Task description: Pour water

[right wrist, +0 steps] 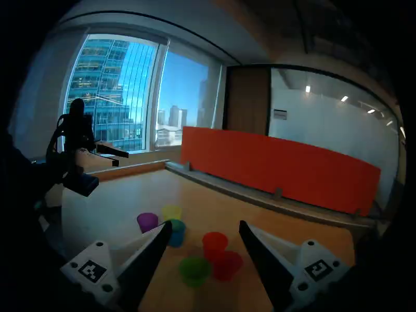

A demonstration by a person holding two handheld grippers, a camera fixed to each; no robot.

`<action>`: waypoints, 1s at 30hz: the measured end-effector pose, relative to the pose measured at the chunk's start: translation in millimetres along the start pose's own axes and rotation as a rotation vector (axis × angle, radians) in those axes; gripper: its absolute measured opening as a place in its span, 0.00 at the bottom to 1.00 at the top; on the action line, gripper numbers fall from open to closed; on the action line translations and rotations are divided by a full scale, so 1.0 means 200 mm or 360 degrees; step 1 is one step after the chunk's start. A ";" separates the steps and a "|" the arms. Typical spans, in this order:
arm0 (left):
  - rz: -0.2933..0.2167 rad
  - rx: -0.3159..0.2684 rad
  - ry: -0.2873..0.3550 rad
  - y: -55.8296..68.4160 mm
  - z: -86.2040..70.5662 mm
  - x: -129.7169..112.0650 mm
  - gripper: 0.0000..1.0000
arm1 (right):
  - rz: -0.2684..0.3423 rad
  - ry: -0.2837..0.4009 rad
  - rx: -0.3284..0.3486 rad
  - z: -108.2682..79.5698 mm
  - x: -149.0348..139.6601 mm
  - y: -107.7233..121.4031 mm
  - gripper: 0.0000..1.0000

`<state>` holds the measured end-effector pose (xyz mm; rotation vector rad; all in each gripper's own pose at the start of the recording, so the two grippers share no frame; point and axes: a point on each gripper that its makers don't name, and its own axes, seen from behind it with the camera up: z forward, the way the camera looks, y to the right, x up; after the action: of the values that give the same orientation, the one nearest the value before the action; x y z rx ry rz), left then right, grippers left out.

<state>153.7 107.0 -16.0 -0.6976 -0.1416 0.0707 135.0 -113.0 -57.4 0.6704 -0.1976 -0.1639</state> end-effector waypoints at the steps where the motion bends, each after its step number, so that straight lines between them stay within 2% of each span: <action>1: -0.0004 -0.0011 -0.0009 0.01 0.01 -0.01 0.97 | 0.0003 -0.0009 0.0005 0.00 -0.01 0.00 1.00; 17: 0.0000 -0.0081 -0.0137 0.05 0.11 -0.18 0.97 | -0.0024 -0.0146 0.0077 0.05 -0.20 -0.03 1.00; 23: 0.0003 -0.0119 -0.0183 0.08 0.16 -0.25 0.97 | 0.0003 -0.0185 0.0098 0.09 -0.27 -0.03 1.00; 30: 0.0002 -0.0130 -0.0230 0.09 0.19 -0.33 0.97 | 0.0015 -0.0231 0.0101 0.12 -0.35 -0.02 1.00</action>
<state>82.5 138.3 -5.3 -0.7743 -0.2840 0.1170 61.6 -115.7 -50.8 0.7210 -0.3463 -0.1981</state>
